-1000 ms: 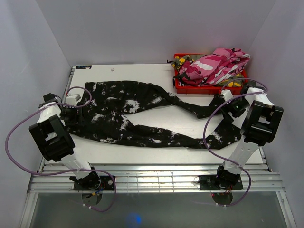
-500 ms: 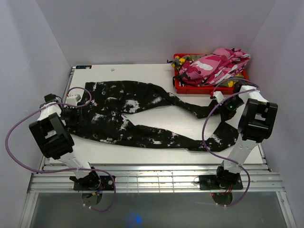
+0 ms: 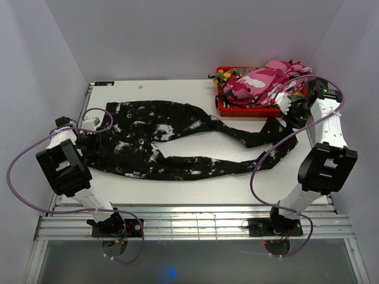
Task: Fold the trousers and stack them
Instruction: Flatten the trousers out
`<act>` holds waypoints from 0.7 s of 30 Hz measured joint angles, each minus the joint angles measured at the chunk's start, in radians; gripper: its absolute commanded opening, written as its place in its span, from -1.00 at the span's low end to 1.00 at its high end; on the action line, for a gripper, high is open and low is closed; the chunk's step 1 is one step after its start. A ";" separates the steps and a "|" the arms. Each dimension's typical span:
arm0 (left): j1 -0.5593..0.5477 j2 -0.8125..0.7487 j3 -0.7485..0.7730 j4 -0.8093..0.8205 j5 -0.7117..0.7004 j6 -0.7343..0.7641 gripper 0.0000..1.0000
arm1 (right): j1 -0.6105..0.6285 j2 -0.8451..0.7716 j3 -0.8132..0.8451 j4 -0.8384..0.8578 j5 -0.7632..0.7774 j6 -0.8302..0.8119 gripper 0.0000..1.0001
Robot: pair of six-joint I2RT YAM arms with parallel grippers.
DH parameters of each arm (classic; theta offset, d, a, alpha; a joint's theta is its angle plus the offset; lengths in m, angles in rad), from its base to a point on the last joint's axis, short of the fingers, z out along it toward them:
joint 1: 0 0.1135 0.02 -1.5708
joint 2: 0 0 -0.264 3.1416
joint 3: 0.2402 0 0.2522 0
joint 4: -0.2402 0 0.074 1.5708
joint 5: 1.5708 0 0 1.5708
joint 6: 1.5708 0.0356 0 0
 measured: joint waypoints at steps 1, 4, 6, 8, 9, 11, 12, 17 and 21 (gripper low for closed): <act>0.000 0.000 0.001 0.003 0.000 -0.003 0.17 | -0.005 -0.019 0.000 -0.005 -0.010 -0.013 -0.85; 0.000 0.000 -0.001 0.009 -0.005 -0.004 0.13 | -0.049 -0.107 -0.047 0.005 -0.041 -0.087 -0.84; 0.000 0.000 -0.009 0.019 -0.011 -0.005 0.12 | -0.116 -0.237 -0.173 0.022 -0.054 -0.178 -0.85; 0.001 0.000 -0.028 0.029 -0.019 -0.006 0.11 | -0.208 -0.388 -0.332 0.049 -0.067 -0.291 -0.85; 0.001 0.000 -0.039 0.029 -0.025 -0.006 0.11 | -0.269 -0.479 -0.434 0.072 -0.071 -0.360 -0.85; 0.002 0.000 -0.058 0.028 -0.032 -0.006 0.10 | -0.409 -0.630 -0.639 0.099 -0.076 -0.467 -0.84; 0.002 0.000 -0.064 0.028 -0.032 -0.007 0.10 | -0.453 -0.670 -0.705 0.101 -0.077 -0.496 -0.74; 0.007 0.000 -0.066 0.028 -0.032 -0.006 0.14 | -0.554 -0.684 -0.891 0.123 -0.072 -0.588 0.56; 0.007 0.000 -0.066 0.026 -0.030 -0.001 0.17 | -0.579 -0.655 -0.840 0.145 -0.076 -0.624 0.69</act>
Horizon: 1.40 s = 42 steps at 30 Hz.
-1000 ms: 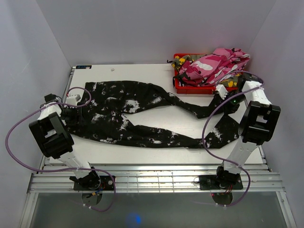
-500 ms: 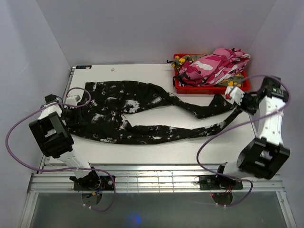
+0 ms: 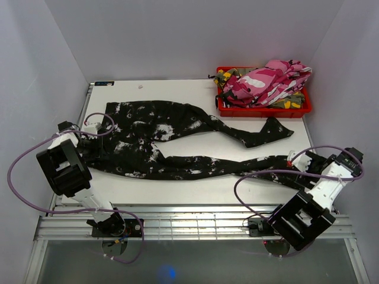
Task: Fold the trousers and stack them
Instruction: Flatten the trousers out
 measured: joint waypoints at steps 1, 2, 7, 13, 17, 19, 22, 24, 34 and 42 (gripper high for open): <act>0.000 0.000 0.000 -0.001 0.002 0.002 0.18 | -0.009 0.018 0.035 0.001 0.000 -0.003 0.69; 0.000 0.000 0.000 -0.002 0.002 0.003 0.18 | -0.017 0.040 0.075 0.001 -0.001 -0.006 0.70; 0.000 0.000 0.000 -0.004 0.008 0.012 0.19 | -0.036 0.191 0.323 -0.025 -0.024 -0.008 0.75; 0.001 0.000 0.004 -0.011 0.014 0.013 0.19 | 0.056 0.370 0.478 -0.064 -0.034 0.107 0.63; 0.001 0.001 0.017 -0.029 0.019 0.014 0.19 | 0.162 0.528 0.492 -0.074 -0.012 0.228 0.54; 0.001 0.002 0.026 -0.036 0.019 0.016 0.20 | 0.193 0.598 0.501 -0.069 -0.001 0.282 0.54; 0.001 0.002 0.031 -0.041 0.020 0.017 0.20 | 0.216 0.665 0.516 -0.052 0.013 0.339 0.53; 0.001 0.003 0.032 -0.048 0.021 0.017 0.20 | 0.230 0.694 0.521 -0.023 0.031 0.367 0.52; 0.001 0.015 0.034 -0.058 0.021 0.006 0.20 | 0.310 0.725 0.365 0.144 0.126 0.384 0.05; 0.001 0.015 0.034 -0.057 0.011 0.000 0.15 | 0.345 0.658 0.336 0.156 0.156 0.356 -0.84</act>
